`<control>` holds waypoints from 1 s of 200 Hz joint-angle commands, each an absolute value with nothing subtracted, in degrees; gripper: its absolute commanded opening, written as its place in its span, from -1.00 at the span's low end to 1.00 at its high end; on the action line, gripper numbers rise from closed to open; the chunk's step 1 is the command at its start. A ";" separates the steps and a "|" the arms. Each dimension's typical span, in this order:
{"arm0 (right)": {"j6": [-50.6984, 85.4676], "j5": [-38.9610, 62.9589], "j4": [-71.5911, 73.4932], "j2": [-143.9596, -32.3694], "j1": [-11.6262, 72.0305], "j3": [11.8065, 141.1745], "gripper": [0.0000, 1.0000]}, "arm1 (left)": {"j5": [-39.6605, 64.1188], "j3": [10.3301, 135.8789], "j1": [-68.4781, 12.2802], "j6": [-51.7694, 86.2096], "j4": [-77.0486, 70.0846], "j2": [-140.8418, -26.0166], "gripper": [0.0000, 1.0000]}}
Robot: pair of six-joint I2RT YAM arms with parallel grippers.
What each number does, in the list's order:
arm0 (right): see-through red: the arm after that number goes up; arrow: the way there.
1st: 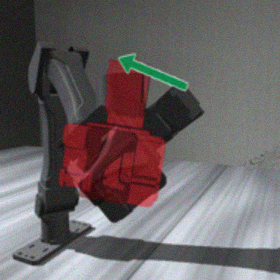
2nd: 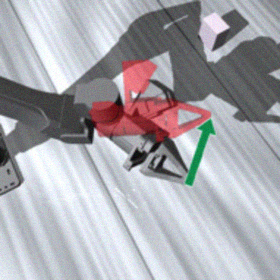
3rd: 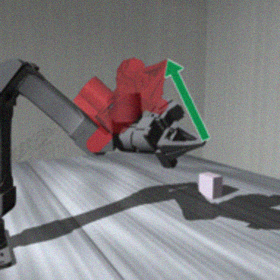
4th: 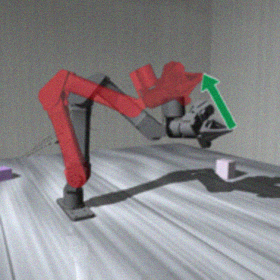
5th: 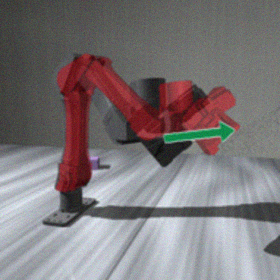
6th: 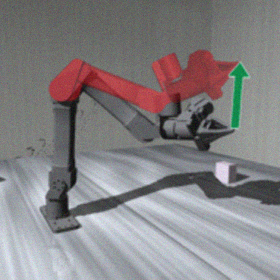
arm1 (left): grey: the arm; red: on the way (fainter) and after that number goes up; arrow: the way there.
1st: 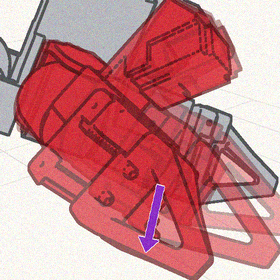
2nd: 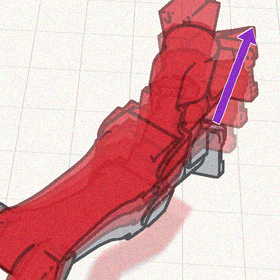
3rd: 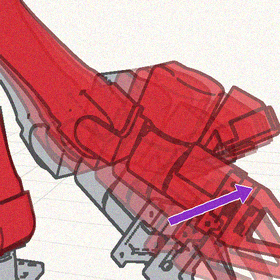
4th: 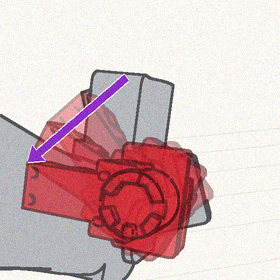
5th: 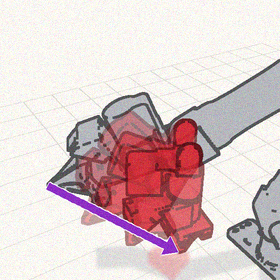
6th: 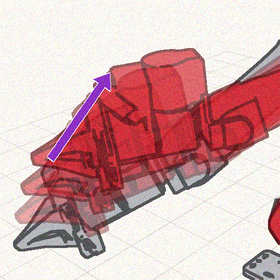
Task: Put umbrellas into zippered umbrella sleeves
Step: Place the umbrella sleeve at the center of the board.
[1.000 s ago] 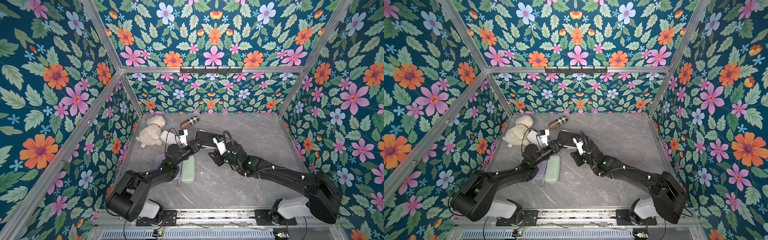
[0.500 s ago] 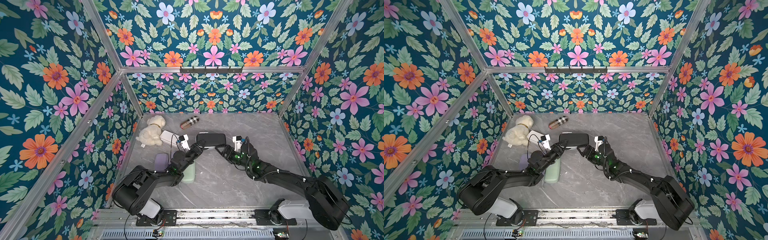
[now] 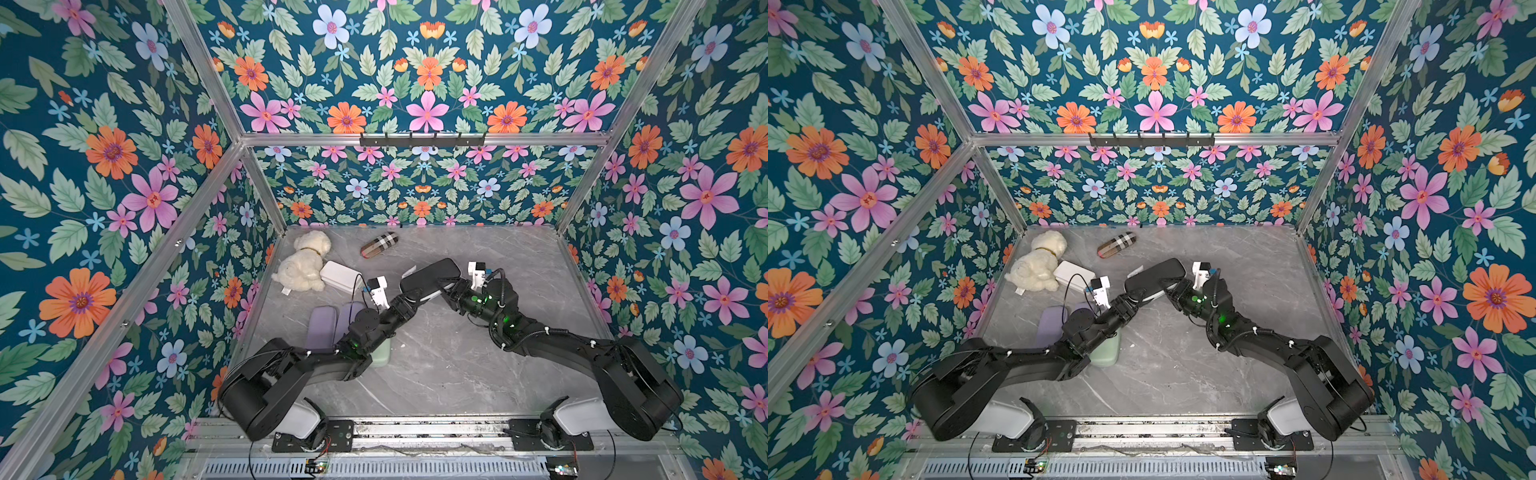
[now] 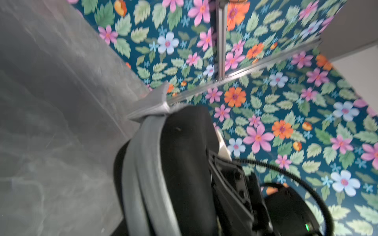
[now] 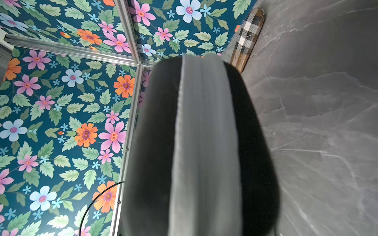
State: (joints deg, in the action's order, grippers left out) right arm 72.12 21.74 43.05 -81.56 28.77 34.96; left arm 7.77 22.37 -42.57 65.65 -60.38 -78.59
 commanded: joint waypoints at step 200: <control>27.94 19.33 -42.75 -92.55 24.41 64.45 0.44 | 35.57 40.08 -35.19 41.28 -19.68 -90.09 0.28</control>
State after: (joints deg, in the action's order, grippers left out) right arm 20.05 24.36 -39.46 -98.39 22.52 67.61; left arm 32.95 39.48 -34.35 41.45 -20.25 -88.88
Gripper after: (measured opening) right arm 0.743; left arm 0.648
